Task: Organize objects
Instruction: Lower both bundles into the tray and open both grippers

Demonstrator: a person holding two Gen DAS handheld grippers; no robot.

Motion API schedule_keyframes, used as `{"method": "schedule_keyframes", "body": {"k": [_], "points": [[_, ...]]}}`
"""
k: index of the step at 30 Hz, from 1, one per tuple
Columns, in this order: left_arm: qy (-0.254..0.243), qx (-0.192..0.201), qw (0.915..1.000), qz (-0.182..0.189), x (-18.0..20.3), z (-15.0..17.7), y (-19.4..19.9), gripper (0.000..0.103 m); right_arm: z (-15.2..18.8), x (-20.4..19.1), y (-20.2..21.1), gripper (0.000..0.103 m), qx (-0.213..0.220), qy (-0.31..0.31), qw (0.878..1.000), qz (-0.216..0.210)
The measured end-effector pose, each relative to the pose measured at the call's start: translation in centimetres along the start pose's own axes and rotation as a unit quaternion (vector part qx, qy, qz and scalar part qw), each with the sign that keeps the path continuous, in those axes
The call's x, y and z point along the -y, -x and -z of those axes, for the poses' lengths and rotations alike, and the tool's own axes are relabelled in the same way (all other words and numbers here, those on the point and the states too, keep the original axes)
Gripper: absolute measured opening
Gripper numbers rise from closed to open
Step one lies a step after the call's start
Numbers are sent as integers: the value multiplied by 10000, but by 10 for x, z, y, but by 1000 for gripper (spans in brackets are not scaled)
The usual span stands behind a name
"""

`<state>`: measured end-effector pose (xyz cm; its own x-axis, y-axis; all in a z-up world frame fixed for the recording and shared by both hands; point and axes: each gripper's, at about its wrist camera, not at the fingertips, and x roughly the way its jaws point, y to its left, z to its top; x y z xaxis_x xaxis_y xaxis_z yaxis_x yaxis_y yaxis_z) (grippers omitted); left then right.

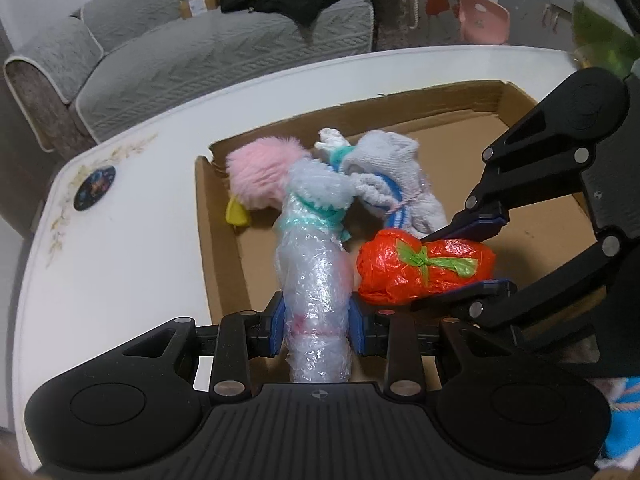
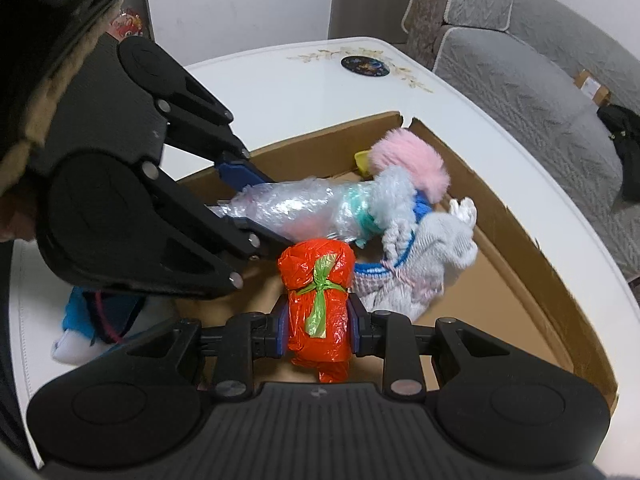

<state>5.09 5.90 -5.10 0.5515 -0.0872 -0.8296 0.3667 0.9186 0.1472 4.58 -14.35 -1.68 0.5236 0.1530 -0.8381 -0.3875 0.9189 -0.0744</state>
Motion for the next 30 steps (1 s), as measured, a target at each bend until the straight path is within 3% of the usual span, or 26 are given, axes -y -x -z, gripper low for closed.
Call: {"method": "schedule_keyframes", "body": {"k": [10, 19, 26, 30], "points": [[-32, -13, 9999, -164, 2, 4, -11, 42, -10, 7, -16, 25, -40, 38, 10000, 59], [-79, 53, 9997, -245, 3, 3, -7, 51, -12, 3, -16, 29, -127, 166, 9997, 122], [-65, 163, 9996, -236, 2, 4, 6, 62, -12, 4, -12, 39, -123, 184, 9996, 157], [-79, 189, 9995, -261, 2, 2, 12, 63, -14, 3, -9, 46, -111, 212, 9996, 161]]}}
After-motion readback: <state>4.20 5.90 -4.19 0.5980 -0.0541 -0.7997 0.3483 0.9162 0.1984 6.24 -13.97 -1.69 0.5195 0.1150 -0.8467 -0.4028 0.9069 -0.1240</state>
